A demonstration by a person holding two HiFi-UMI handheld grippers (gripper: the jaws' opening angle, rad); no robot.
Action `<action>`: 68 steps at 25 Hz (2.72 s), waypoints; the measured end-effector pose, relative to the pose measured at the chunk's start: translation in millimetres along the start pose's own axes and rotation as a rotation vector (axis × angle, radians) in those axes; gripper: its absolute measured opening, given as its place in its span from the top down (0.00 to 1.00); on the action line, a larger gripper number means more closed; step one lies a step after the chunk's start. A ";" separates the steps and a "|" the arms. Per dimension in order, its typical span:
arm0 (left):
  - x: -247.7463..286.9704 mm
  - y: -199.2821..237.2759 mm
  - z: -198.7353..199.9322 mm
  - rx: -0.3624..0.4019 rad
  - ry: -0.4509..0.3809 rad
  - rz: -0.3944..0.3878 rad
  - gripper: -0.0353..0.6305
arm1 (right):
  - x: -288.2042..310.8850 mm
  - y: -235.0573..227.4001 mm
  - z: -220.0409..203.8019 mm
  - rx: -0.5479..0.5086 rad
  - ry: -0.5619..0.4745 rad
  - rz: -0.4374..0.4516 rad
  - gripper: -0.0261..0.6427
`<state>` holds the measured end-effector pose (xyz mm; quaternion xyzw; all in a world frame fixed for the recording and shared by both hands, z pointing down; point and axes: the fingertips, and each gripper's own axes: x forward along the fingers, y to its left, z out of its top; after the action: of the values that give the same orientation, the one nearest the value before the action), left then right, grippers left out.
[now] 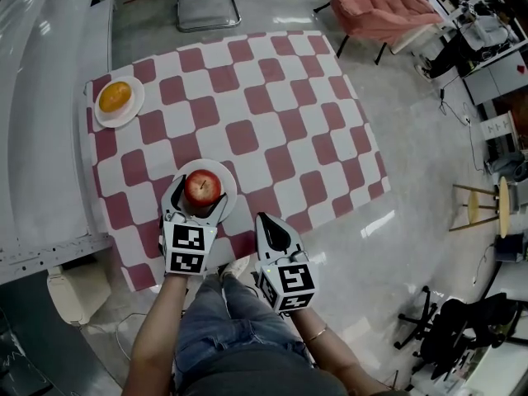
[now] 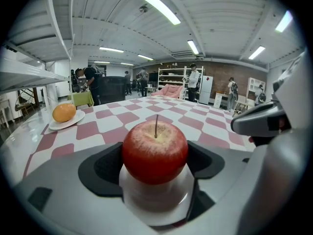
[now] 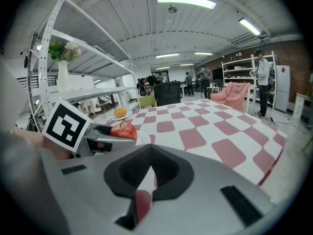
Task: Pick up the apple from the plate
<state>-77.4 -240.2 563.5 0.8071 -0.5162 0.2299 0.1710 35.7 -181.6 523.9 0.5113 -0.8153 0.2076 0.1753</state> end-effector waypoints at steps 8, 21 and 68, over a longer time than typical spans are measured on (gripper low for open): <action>-14.1 0.4 17.9 0.031 -0.034 -0.009 0.36 | -6.9 5.6 6.5 -0.005 -0.022 -0.006 0.95; -55.8 2.4 62.0 0.046 -0.115 -0.001 0.36 | -25.9 20.1 36.5 -0.041 -0.112 0.016 0.95; -224.9 34.1 68.2 -0.005 -0.264 0.162 0.36 | -81.2 103.2 90.8 -0.170 -0.308 0.142 0.95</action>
<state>-176.5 -119.4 384.6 0.7855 -0.5983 0.1338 0.0845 -30.7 -126.5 389.6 0.4614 -0.8812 0.0690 0.0758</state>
